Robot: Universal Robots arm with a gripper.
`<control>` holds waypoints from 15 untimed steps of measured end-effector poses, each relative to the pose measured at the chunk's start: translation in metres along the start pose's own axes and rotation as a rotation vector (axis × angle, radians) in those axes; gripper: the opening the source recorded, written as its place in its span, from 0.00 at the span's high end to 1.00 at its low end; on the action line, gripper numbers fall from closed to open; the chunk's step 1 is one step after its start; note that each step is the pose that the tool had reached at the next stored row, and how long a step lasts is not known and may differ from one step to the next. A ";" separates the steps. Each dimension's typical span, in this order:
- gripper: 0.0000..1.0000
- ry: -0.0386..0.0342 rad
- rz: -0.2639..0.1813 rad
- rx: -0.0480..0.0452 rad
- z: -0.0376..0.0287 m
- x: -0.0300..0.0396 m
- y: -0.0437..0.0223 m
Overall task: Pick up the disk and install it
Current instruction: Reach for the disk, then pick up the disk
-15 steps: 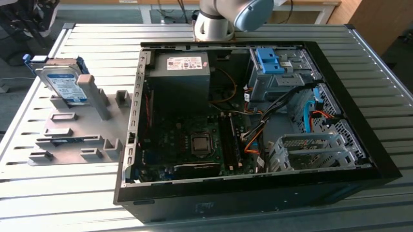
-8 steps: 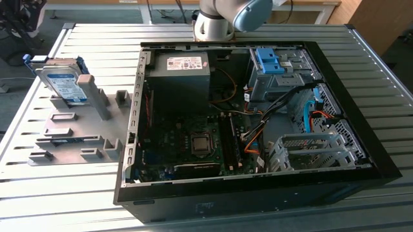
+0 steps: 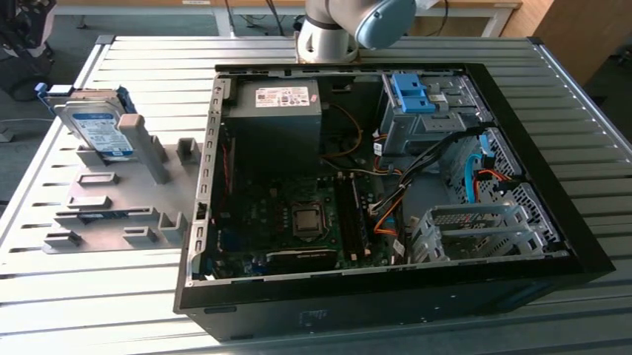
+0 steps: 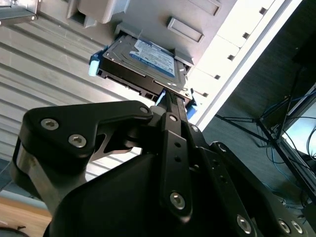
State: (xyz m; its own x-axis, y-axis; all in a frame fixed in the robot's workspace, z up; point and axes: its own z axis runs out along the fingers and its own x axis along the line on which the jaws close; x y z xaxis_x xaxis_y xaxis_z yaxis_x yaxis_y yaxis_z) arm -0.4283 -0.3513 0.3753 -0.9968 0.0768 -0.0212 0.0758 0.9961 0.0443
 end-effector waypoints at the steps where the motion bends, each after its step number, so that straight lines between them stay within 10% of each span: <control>1: 0.89 0.0000 0.000 0.0000 0.0000 0.0000 0.0000; 15: 0.89 0.0002 -0.004 -0.0001 0.0000 0.0002 0.0000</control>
State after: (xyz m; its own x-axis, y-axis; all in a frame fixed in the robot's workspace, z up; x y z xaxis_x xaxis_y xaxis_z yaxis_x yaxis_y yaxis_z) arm -0.4286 -0.3512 0.3753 -0.9971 0.0729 -0.0212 0.0719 0.9964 0.0443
